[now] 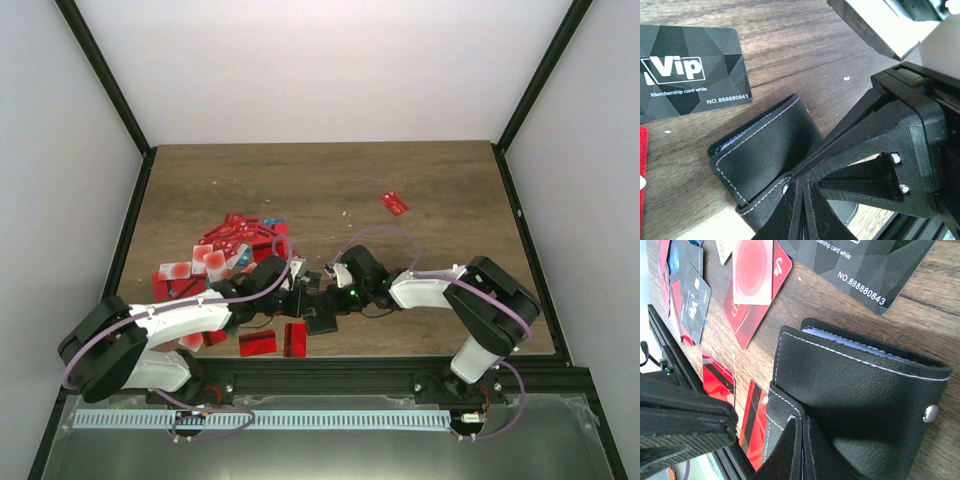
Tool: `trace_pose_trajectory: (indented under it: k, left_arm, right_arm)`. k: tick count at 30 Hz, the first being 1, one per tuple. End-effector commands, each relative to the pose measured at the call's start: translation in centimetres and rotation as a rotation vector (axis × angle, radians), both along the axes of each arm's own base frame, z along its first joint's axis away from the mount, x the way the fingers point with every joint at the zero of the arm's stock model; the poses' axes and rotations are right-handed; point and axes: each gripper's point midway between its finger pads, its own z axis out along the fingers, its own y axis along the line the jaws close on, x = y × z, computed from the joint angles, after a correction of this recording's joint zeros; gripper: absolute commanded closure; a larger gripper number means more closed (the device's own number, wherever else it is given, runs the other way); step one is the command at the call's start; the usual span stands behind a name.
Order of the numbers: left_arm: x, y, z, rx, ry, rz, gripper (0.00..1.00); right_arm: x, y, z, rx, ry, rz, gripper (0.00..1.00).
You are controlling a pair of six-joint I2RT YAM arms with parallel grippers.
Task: Put the credit cards into the card holder
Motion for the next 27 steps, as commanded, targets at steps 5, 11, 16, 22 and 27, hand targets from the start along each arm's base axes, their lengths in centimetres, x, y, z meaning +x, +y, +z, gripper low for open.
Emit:
trace_pose_trajectory:
  k: [5,11,16,22,27]
  left_arm:
    - [-0.1,-1.2,0.1,0.008,-0.014,-0.032,0.96]
    - [-0.4,-1.3,-1.5,0.042,0.006,-0.040,0.96]
    - [-1.9,0.1,-7.2,0.195,0.093,-0.030,0.96]
    - [-4.0,1.2,-9.8,0.272,0.147,-0.028,0.96]
    - [-4.6,1.2,-8.1,0.298,0.113,-0.029,0.96]
  right_arm:
    - [-2.3,-2.1,-3.2,-0.129,0.079,0.001,0.99]
    - [-2.2,-2.0,-3.1,-0.126,0.079,0.002,0.99]
    - [-2.3,-2.0,-3.4,-0.129,0.084,0.003,0.99]
    - [-2.4,-2.1,-3.5,-0.127,0.087,0.005,0.99]
    - [-3.3,-1.2,-2.6,-0.089,0.094,0.038,0.99]
